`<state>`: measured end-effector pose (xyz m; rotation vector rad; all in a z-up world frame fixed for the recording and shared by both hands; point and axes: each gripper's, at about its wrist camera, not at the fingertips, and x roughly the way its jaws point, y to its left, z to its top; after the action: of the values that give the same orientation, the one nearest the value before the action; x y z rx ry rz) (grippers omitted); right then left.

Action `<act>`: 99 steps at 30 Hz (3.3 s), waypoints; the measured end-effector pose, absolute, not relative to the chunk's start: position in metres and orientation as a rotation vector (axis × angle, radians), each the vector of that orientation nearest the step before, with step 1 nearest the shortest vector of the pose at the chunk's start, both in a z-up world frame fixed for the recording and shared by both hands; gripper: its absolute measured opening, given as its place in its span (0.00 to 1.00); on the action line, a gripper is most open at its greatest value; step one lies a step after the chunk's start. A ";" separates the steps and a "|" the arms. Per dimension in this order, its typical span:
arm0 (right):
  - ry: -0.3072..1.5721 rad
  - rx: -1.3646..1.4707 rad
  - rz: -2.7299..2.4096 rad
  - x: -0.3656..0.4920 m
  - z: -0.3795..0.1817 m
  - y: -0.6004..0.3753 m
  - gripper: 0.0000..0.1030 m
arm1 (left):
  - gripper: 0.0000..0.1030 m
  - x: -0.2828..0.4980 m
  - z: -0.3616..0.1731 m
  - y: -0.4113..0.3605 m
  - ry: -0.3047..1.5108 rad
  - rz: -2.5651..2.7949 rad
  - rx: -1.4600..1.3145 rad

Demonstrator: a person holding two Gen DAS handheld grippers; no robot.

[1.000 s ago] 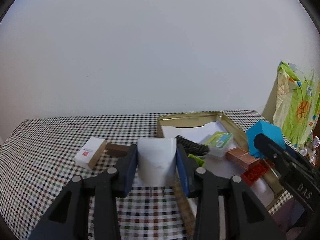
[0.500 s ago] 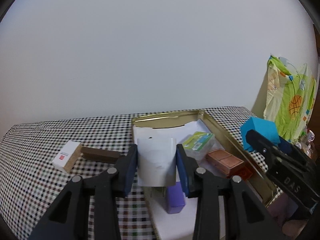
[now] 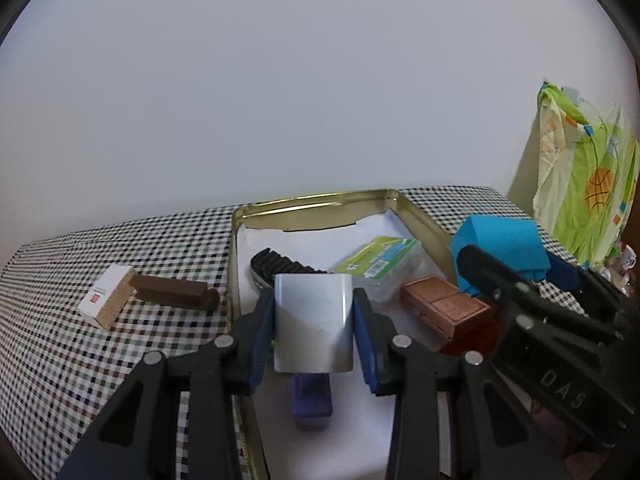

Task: Organize rigid objects
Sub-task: 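Carry the blue brick with the right gripper while the left carries the white cube over the tray, then lower both held objects into the tray and open both grippers, then withdraw both grippers from the tray toward the white box and brown comb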

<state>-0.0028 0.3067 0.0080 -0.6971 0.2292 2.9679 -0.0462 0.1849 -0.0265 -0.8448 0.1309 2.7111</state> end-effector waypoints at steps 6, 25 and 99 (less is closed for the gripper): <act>0.329 -0.740 2.990 -0.024 0.006 0.320 0.72 | 0.36 -0.045 -0.030 0.188 0.167 2.708 -0.862; 0.340 -0.906 2.979 -0.047 -0.005 0.294 0.72 | 0.36 -0.050 -0.039 0.198 0.235 2.675 -0.954; 0.278 -0.270 2.862 0.053 0.017 0.229 0.81 | 0.96 -0.067 -0.026 0.044 0.089 2.932 -0.740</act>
<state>0.0535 0.2288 0.0169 -0.2701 0.2778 2.8621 -0.0672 0.0440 -0.0263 -0.7399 0.0893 2.9318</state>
